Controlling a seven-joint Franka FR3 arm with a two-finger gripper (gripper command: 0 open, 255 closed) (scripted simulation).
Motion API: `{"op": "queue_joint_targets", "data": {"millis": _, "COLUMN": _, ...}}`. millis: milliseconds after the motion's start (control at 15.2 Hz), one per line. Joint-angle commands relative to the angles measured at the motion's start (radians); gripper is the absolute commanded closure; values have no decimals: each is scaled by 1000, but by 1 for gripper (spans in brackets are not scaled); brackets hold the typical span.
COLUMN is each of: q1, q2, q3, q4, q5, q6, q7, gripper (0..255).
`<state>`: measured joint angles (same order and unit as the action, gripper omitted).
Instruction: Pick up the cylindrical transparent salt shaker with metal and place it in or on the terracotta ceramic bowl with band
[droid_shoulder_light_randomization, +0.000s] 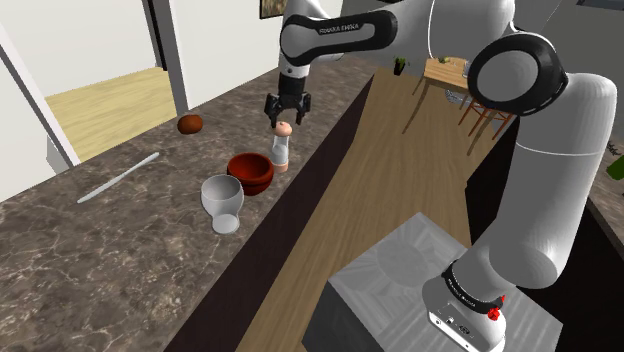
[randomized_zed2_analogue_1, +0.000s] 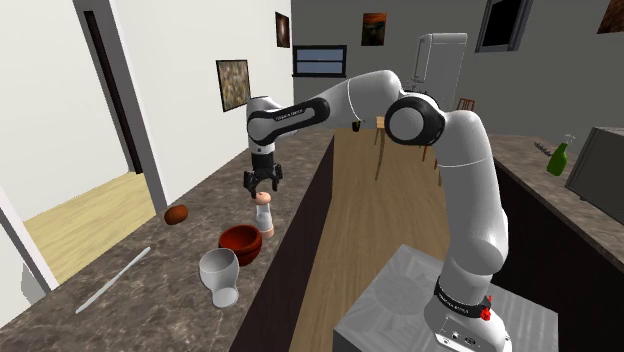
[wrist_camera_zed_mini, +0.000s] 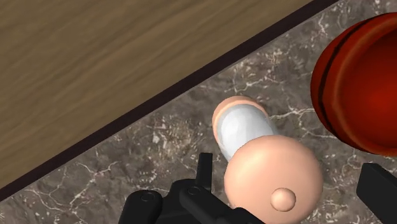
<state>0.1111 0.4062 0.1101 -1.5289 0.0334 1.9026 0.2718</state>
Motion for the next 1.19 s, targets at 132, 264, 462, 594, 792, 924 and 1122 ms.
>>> {"op": "queue_joint_targets", "data": {"millis": 132, "q1": 3, "q2": 17, "q3": 0, "q4": -25, "q5": -1, "q6": 43, "q7": 2, "gripper": 0}}
{"op": "queue_joint_targets", "data": {"millis": 264, "q1": 4, "q2": 22, "q3": 0, "q4": -39, "q5": -2, "q6": 62, "q7": 2, "gripper": 0}}
{"op": "queue_joint_targets", "data": {"millis": 462, "q1": 4, "q2": 22, "q3": 0, "q4": -39, "q5": -2, "q6": 62, "q7": 2, "gripper": 0}}
{"op": "queue_joint_targets", "data": {"millis": 594, "q1": 4, "q2": 22, "q3": 0, "q4": -39, "q5": -2, "q6": 62, "q7": 2, "gripper": 0}}
{"op": "queue_joint_targets", "data": {"millis": 792, "q1": 4, "q2": 22, "q3": 0, "q4": -39, "q5": -2, "q6": 62, "q7": 2, "gripper": 0}}
{"op": "queue_joint_targets", "data": {"millis": 924, "q1": 4, "q2": 22, "q3": 0, "q4": -39, "q5": -2, "q6": 62, "q7": 2, "gripper": 255}}
{"op": "queue_joint_targets", "data": {"millis": 1122, "q1": 4, "q2": 23, "q3": 0, "q4": -38, "q5": -2, "q6": 61, "q7": 2, "gripper": 255}}
